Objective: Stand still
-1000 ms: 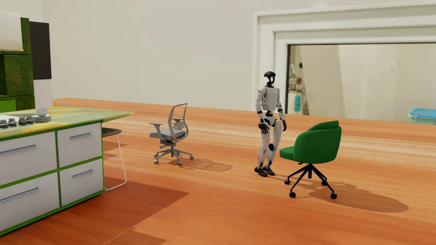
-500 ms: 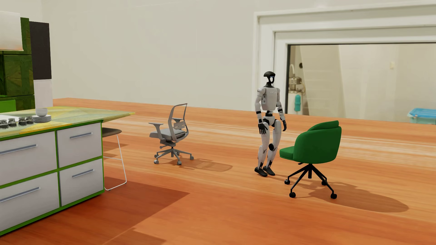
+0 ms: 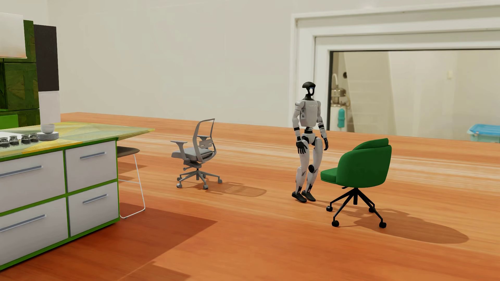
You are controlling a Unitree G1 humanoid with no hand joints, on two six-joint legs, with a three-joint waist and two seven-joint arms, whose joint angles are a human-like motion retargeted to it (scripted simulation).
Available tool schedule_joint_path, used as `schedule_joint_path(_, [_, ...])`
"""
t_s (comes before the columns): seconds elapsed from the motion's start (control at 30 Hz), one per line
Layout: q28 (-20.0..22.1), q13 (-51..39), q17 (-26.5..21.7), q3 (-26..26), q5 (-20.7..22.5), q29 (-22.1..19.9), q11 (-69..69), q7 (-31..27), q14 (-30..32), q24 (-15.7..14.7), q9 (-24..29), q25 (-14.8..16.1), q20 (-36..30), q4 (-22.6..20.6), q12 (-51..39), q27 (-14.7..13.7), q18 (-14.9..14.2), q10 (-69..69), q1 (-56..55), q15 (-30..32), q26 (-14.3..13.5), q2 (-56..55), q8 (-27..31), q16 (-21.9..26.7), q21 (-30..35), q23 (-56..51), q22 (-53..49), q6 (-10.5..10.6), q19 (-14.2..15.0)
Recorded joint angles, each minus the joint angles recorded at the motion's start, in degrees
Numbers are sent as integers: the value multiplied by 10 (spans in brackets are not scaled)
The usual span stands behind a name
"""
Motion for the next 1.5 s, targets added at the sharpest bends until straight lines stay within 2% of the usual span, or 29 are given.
schedule_joint_path(0.27, [0,0,-5,1,-2,0,4,0,0,0,3,0,-4,-3,1,0,0,-2,0,-3,0,-4,0,2,7,-5,-6,5,0])
schedule_joint_path(0.53, [0,4,-3,10,-2,0,-6,0,-2,0,5,0,-6,-5,-12,0,0,-5,-2,2,0,-4,0,10,10,-12,-2,-9,0])
schedule_joint_path(0.87, [0,-7,-3,16,-5,0,-4,0,-2,0,6,0,-5,-8,-16,0,0,-6,-4,0,0,-9,0,15,14,-27,-1,-17,0])
schedule_joint_path(1.5, [0,-5,-4,12,-4,0,-14,0,-4,0,8,0,-11,-7,-18,0,0,-14,4,4,0,-5,0,14,20,-29,-5,-15,0])
